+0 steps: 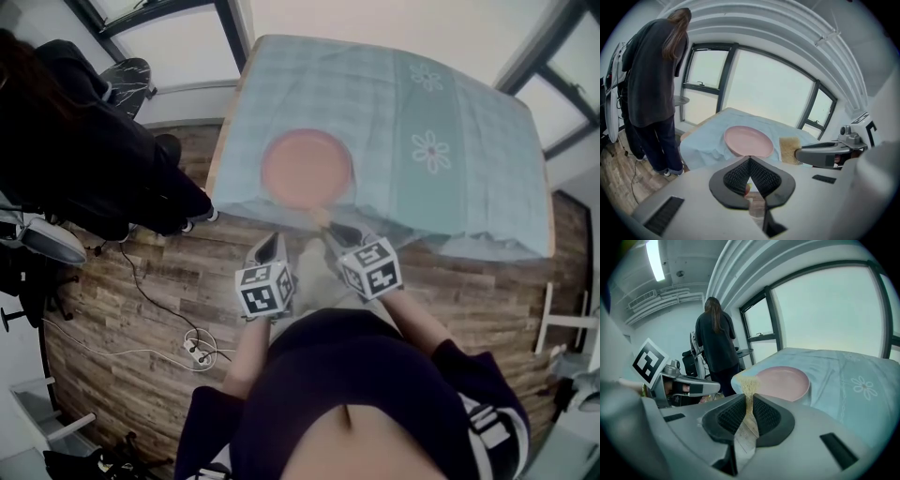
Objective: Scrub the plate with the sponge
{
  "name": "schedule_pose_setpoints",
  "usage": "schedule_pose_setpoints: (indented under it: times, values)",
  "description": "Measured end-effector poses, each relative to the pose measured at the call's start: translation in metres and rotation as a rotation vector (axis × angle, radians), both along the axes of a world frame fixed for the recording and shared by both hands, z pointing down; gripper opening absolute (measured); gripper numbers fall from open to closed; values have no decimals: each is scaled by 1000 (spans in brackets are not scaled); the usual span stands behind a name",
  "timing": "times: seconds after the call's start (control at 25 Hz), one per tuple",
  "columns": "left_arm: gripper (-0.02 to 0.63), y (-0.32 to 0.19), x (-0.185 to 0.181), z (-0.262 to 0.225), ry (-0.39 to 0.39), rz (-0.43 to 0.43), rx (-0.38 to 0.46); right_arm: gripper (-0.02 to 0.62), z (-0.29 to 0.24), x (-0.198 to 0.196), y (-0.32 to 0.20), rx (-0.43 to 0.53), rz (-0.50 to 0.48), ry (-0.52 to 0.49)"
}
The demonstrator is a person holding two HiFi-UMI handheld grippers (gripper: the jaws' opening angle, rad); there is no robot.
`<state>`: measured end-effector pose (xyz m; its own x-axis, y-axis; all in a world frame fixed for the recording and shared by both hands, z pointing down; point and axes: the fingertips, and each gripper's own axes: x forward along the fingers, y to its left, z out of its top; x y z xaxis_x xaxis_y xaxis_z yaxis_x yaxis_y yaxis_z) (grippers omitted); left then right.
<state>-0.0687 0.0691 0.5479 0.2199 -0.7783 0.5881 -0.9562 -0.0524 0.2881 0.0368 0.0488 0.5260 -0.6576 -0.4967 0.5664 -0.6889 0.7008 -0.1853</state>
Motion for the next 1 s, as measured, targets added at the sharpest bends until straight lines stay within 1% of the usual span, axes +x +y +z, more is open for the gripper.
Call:
schedule_pose_setpoints:
  times: [0.32,1.0]
  values:
    - [3,-2,0,-7,0,16,18,54,-10,-4,-1,12,19,-43]
    - [3,-2,-2,-6,2,15,16,54,-22,-10,-1,9,27,-97]
